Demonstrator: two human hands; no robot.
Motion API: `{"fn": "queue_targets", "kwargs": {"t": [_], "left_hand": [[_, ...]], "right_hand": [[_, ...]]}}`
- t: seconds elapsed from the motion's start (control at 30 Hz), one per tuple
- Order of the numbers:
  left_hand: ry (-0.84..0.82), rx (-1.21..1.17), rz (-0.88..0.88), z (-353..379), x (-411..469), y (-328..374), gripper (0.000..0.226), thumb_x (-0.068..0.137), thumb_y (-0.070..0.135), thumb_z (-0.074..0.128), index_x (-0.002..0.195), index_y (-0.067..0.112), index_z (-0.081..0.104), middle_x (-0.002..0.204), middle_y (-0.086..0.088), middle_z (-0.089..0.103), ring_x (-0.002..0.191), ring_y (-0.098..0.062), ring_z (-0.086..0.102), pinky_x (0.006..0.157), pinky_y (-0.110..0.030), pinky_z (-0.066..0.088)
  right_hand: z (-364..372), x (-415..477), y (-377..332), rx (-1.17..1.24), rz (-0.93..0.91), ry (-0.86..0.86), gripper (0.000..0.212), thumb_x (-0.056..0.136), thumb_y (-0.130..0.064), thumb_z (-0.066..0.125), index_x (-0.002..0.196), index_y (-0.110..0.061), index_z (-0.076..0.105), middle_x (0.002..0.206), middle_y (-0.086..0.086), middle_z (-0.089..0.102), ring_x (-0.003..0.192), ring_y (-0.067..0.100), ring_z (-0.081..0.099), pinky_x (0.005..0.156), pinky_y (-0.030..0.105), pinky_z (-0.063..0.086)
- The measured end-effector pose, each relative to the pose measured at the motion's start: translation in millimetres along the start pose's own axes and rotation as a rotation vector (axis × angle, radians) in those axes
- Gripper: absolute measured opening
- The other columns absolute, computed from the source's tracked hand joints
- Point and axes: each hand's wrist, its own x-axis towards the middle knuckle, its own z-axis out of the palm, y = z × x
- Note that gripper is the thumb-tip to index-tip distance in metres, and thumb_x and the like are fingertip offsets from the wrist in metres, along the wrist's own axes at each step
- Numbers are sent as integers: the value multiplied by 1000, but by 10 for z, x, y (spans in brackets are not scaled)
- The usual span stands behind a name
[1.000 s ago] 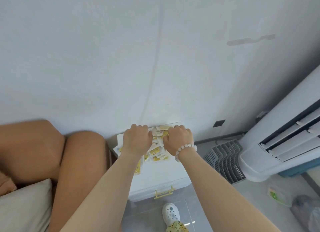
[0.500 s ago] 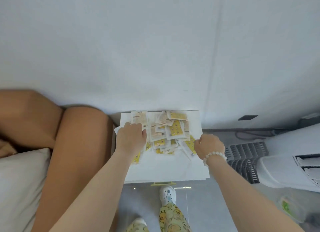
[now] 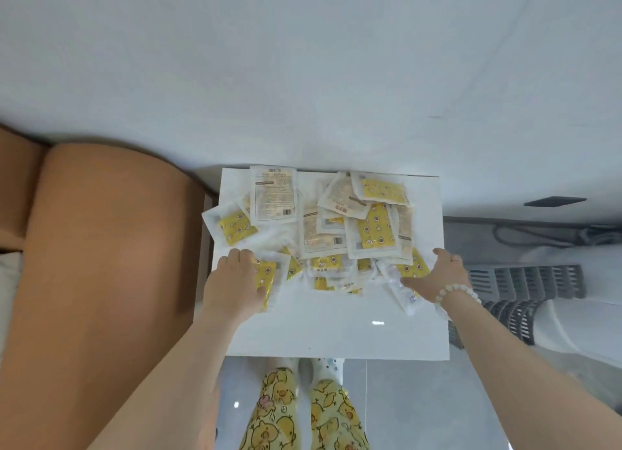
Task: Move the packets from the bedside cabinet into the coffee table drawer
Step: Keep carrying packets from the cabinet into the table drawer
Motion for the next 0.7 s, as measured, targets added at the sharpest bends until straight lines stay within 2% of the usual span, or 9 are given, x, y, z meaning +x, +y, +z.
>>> {"fn": "queue_targets", "kwargs": {"t": [0.1, 0.2, 0.3, 0.47, 0.6, 0.7], "left_hand": [[-100, -10, 5, 228, 132, -123, 73, 80, 34, 68, 137, 10, 29, 135, -6, 35, 121, -23, 42, 89, -31, 43], [-119, -14, 42, 377, 223, -208, 90, 75, 36, 74, 143, 9, 20, 147, -6, 23, 130, -25, 35, 99, -33, 38], [-91, -42, 27, 442, 278, -218, 92, 76, 34, 75, 144, 8, 18, 151, -8, 19, 133, -27, 32, 102, -34, 35], [-27, -92, -12, 487, 358, -109, 95, 71, 27, 79, 144, 9, 21, 141, -10, 28, 122, -28, 35, 94, -33, 40], [-32, -219, -91, 531, 348, 23, 96, 70, 28, 79, 144, 9, 20, 133, -10, 31, 121, -27, 33, 94, -32, 40], [-8, -291, -165, 562, 333, 121, 93, 68, 26, 81, 141, 11, 26, 131, -10, 35, 119, -27, 35, 92, -32, 39]], "right_hand": [[159, 198, -11, -9, 21, -49, 104, 68, -37, 82, 148, -11, 21, 150, 14, 22, 137, 31, 30, 110, 42, 32], [282, 257, 25, -115, 18, 5, 103, 66, -41, 82, 146, -10, 26, 143, 15, 28, 133, 31, 34, 108, 39, 32], [332, 251, 39, -57, 33, 27, 100, 64, -43, 84, 142, -12, 29, 138, 13, 38, 129, 29, 39, 106, 40, 37], [529, 169, 6, 161, 113, -8, 95, 56, -47, 86, 130, -11, 38, 122, 7, 55, 112, 27, 55, 95, 43, 47], [673, 129, -18, 229, 161, -52, 82, 58, -49, 84, 120, -8, 51, 115, 8, 57, 103, 26, 58, 88, 38, 50], [705, 134, -20, 431, 196, -35, 61, 63, -40, 83, 108, -7, 58, 104, 8, 60, 86, 22, 60, 76, 36, 50]]}}
